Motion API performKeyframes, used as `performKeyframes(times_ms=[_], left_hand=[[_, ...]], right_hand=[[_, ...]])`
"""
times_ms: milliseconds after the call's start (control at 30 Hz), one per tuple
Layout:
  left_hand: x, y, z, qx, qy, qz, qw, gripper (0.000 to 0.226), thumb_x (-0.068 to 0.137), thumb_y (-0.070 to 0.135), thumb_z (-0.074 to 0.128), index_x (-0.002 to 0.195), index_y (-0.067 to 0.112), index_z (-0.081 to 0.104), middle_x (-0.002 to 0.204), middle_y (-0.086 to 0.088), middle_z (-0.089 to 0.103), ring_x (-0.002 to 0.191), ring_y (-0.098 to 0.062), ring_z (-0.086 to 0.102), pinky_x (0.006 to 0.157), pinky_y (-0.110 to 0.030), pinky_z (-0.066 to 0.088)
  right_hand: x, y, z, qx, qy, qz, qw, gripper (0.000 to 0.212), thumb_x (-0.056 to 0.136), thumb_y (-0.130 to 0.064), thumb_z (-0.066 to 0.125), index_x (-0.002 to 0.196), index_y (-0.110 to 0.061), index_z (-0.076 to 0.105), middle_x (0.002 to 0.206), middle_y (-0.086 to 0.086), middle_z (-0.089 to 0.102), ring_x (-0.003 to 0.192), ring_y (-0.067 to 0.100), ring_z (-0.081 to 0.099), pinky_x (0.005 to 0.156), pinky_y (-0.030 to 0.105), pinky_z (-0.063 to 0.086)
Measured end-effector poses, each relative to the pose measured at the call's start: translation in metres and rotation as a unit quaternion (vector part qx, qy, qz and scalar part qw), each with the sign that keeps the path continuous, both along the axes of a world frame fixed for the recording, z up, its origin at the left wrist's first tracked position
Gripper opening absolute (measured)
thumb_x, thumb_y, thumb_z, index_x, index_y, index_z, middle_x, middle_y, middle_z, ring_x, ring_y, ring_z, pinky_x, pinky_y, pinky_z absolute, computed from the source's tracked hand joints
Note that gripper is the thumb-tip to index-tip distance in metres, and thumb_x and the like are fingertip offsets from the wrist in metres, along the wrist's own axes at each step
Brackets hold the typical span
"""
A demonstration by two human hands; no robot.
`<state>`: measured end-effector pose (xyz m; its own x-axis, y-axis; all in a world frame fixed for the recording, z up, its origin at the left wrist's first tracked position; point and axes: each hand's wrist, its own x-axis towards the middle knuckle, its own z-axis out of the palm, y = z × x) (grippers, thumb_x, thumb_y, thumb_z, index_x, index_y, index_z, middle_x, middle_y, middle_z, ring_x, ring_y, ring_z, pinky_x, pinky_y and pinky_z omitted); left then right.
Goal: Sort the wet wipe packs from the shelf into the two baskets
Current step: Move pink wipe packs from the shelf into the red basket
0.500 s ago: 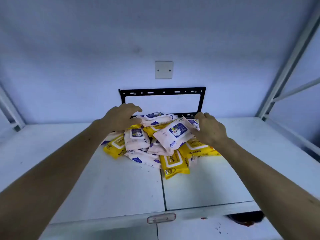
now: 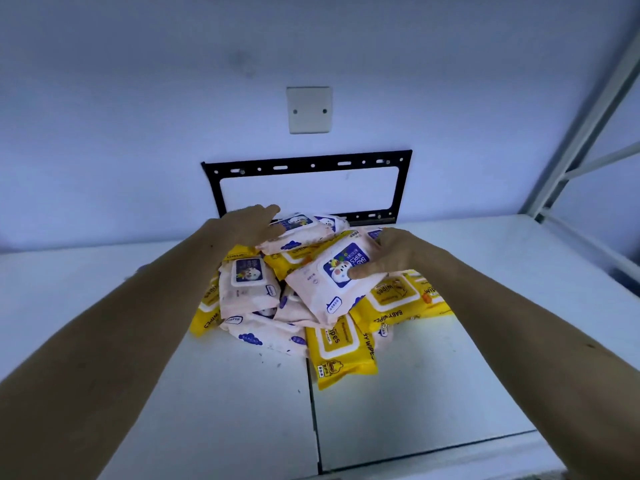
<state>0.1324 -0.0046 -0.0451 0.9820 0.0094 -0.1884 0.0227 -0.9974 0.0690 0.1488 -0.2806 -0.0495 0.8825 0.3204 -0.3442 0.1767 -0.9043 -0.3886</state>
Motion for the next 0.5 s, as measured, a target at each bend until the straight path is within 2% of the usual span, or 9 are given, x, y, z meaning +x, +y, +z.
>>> performKeyframes(times_ms=[100, 233, 300, 400, 500], left_hand=[[0.009, 0.002, -0.006, -0.034, 0.038, 0.020, 0.998, 0.063, 0.097, 0.054, 0.038, 0.146, 0.016, 0.028, 0.139, -0.016, 0.049, 0.121, -0.031, 0.052, 0.101, -0.045, 0.044], [0.017, 0.006, -0.007, -0.075, 0.054, 0.048, 0.995, 0.078, 0.087, 0.064, 0.050, 0.146, 0.016, 0.032, 0.146, -0.009, 0.044, 0.126, -0.027, 0.048, 0.103, -0.039, 0.042], [0.021, 0.007, -0.009, -0.084, 0.056, 0.063, 0.993, 0.081, 0.081, 0.067, 0.057, 0.141, 0.016, 0.039, 0.142, -0.007, 0.048, 0.124, -0.025, 0.049, 0.101, -0.038, 0.043], [0.027, 0.006, -0.015, -0.124, 0.042, 0.095, 0.987, 0.071, 0.072, 0.061, 0.072, 0.121, 0.014, 0.054, 0.121, -0.006, 0.060, 0.105, -0.022, 0.058, 0.089, -0.036, 0.050], [0.030, 0.004, -0.020, -0.216, 0.021, 0.135, 0.967, 0.050, 0.063, 0.044, 0.086, 0.094, 0.012, 0.064, 0.099, -0.008, 0.068, 0.080, -0.018, 0.062, 0.067, -0.029, 0.050]], right_hand=[[0.010, 0.004, -0.002, 0.042, 0.038, -0.021, 0.998, 0.075, 0.050, -0.054, 0.090, 0.108, -0.012, 0.068, 0.105, 0.005, 0.072, 0.096, 0.022, 0.068, 0.092, 0.039, 0.056], [0.017, 0.008, -0.004, 0.091, 0.080, -0.050, 0.991, 0.059, 0.047, -0.043, 0.094, 0.095, -0.017, 0.070, 0.093, 0.001, 0.074, 0.086, 0.019, 0.070, 0.075, 0.033, 0.059], [0.018, 0.010, -0.001, 0.111, 0.098, -0.056, 0.987, 0.057, 0.048, -0.037, 0.096, 0.094, -0.016, 0.070, 0.091, 0.001, 0.075, 0.084, 0.020, 0.071, 0.072, 0.032, 0.058], [0.018, 0.017, 0.004, 0.142, 0.115, -0.052, 0.982, 0.059, 0.048, -0.027, 0.097, 0.098, -0.012, 0.071, 0.088, 0.002, 0.078, 0.080, 0.021, 0.075, 0.067, 0.032, 0.060], [0.015, 0.020, 0.008, 0.182, 0.134, -0.060, 0.972, 0.053, 0.050, -0.018, 0.096, 0.095, -0.011, 0.069, 0.081, 0.002, 0.079, 0.073, 0.020, 0.076, 0.060, 0.032, 0.061]])
